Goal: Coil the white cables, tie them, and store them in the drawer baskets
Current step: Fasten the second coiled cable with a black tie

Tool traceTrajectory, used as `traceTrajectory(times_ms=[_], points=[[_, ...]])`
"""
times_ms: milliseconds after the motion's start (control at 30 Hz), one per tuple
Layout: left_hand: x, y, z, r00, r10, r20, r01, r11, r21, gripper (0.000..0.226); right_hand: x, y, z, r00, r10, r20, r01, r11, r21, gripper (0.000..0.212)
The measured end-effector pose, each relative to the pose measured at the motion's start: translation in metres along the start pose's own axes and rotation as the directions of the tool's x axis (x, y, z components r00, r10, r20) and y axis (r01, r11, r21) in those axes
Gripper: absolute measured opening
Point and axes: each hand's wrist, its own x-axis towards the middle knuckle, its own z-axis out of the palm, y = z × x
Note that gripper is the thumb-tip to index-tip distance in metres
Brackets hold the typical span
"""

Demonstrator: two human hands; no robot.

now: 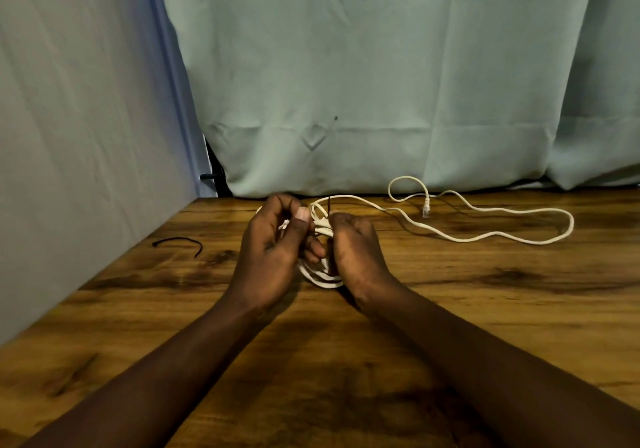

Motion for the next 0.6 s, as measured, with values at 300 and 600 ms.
traceTrajectory(times_ms=[300,600], points=[[-0.004,-0.009,-0.001,0.993,0.004,0.115,0.003,0.998,-0.064,0.016,0.002,-0.005,-0.012,0.998,0.055,0.041,-0.059,0.991,0.124,0.017],[-0.005,-0.007,-0.003,0.987,0.000,0.163,0.015,0.996,-0.090,0.013,-0.001,-0.008,-0.017,0.993,0.043,0.114,-0.056,0.991,0.120,0.023]])
